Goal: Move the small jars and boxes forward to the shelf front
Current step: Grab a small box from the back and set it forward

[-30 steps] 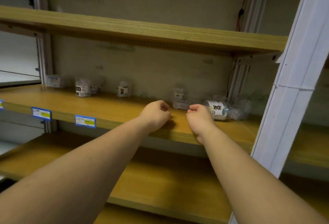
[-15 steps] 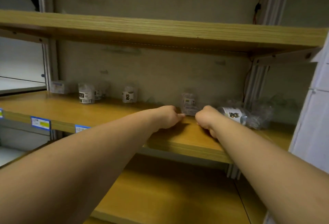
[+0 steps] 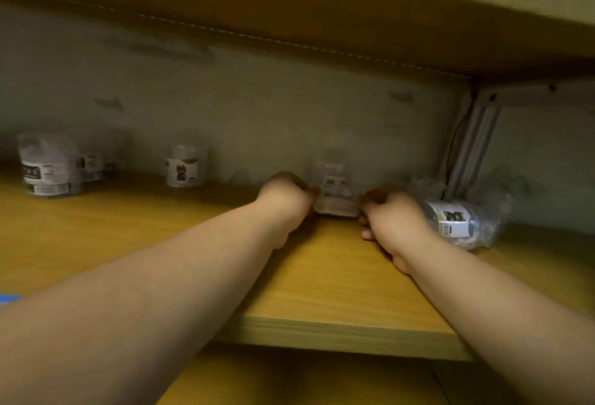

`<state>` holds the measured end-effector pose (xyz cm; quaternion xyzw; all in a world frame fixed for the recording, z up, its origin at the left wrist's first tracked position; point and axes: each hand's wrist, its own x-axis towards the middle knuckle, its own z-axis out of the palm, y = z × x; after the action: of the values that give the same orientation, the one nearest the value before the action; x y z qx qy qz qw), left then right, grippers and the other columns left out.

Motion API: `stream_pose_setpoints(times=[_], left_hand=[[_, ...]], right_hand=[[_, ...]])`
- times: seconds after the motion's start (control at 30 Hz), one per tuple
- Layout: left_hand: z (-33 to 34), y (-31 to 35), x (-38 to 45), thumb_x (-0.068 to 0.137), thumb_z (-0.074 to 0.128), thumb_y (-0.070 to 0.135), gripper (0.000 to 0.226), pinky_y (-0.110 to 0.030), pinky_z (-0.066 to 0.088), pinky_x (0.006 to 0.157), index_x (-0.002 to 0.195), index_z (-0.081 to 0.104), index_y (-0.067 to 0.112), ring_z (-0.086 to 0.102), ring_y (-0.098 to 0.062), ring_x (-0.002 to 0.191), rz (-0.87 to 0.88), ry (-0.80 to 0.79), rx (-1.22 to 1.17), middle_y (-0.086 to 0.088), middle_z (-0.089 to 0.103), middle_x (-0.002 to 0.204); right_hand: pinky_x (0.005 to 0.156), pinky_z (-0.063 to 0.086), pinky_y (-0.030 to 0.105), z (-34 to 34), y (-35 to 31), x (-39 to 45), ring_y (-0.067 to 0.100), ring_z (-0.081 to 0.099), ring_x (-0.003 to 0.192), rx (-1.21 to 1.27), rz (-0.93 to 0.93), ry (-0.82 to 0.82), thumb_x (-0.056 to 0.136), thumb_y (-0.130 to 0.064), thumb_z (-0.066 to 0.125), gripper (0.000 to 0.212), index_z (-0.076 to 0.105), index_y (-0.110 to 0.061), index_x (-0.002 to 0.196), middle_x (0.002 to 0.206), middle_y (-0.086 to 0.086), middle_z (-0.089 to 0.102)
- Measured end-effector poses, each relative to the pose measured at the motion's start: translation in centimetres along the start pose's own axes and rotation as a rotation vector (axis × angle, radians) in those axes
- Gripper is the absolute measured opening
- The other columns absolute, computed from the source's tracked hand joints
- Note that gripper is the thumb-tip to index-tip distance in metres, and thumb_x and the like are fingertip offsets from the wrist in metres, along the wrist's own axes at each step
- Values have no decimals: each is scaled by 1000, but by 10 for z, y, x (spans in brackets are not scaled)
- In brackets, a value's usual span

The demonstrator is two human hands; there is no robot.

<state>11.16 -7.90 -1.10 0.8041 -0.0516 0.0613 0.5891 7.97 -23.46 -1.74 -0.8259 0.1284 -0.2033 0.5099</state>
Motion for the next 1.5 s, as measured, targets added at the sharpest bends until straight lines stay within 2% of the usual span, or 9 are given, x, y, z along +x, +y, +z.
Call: stream_pose_setpoints(times=[0.07, 0.2, 0.33, 0.57, 0.7, 0.83, 1.03, 1.3, 1.5], left_hand=[[-3, 0, 0, 93, 65, 20, 8, -40, 61, 81, 95, 59, 25, 68, -27, 87, -13, 6, -36, -6, 68, 97], [-1, 0, 0, 96, 59, 14, 43, -26, 56, 64, 136, 52, 27, 62, -17, 82, 45, 2, 16, 0, 62, 114], [5, 0, 5, 96, 56, 14, 39, -33, 59, 68, 131, 56, 31, 65, -21, 81, 79, 12, -4, 0, 65, 111], [10, -2, 9, 95, 57, 13, 44, -16, 40, 36, 135, 55, 31, 60, -14, 68, 132, 19, -42, 3, 63, 110], [6, 1, -1, 91, 64, 15, 43, -24, 51, 65, 133, 58, 24, 63, -20, 84, 149, 21, -36, -2, 65, 115], [-6, 15, -33, 90, 64, 12, 39, -33, 56, 85, 129, 62, 18, 66, -26, 97, 74, 37, -63, -8, 68, 117], [-9, 18, -113, 90, 59, 11, 32, -37, 62, 70, 120, 62, 22, 71, -23, 79, 52, 49, -52, -2, 70, 100], [4, 22, -172, 89, 64, 21, 39, -33, 57, 84, 128, 60, 22, 65, -16, 101, 171, 193, 295, 3, 69, 116], [4, 21, -174, 92, 68, 26, 40, -34, 56, 91, 131, 61, 21, 65, -14, 105, 181, 222, 327, 4, 69, 120]], right_hand=[[64, 49, 36, 1, -3, -1, 13, 67, 60, 3, -51, -20, 98, -25, 59, 24, 65, -17, 120, 93, 8, 70], [65, 46, 26, 0, -9, -9, 22, 70, 86, -213, -190, -24, 96, -20, 63, 27, 68, -14, 121, 101, 6, 74], [76, 38, 21, -2, -10, -8, 27, 64, 108, -310, -262, 26, 97, -19, 62, 32, 65, -18, 128, 121, 6, 70], [79, 43, 27, 1, -8, -3, 31, 61, 112, -385, -263, 30, 102, -21, 51, 31, 63, -14, 130, 126, 11, 67], [91, 47, 32, 3, -11, -7, 34, 60, 116, -427, -272, 23, 100, -24, 54, 32, 65, -10, 126, 125, 14, 68], [87, 47, 32, -8, -22, -35, 32, 63, 111, -368, -283, 5, 98, -28, 59, 30, 69, -8, 119, 119, 14, 70], [97, 52, 40, -46, -7, -84, 18, 65, 106, -288, -292, -80, 95, -31, 62, 32, 64, -18, 124, 119, -2, 70], [79, 52, 37, -73, 12, -122, 16, 62, 91, -345, -360, -44, 95, -35, 62, 17, 58, -23, 107, 100, -5, 64], [62, 42, 30, -72, 8, -129, 16, 59, 83, -401, -360, -27, 97, -36, 59, 16, 58, -23, 108, 94, -4, 64]])
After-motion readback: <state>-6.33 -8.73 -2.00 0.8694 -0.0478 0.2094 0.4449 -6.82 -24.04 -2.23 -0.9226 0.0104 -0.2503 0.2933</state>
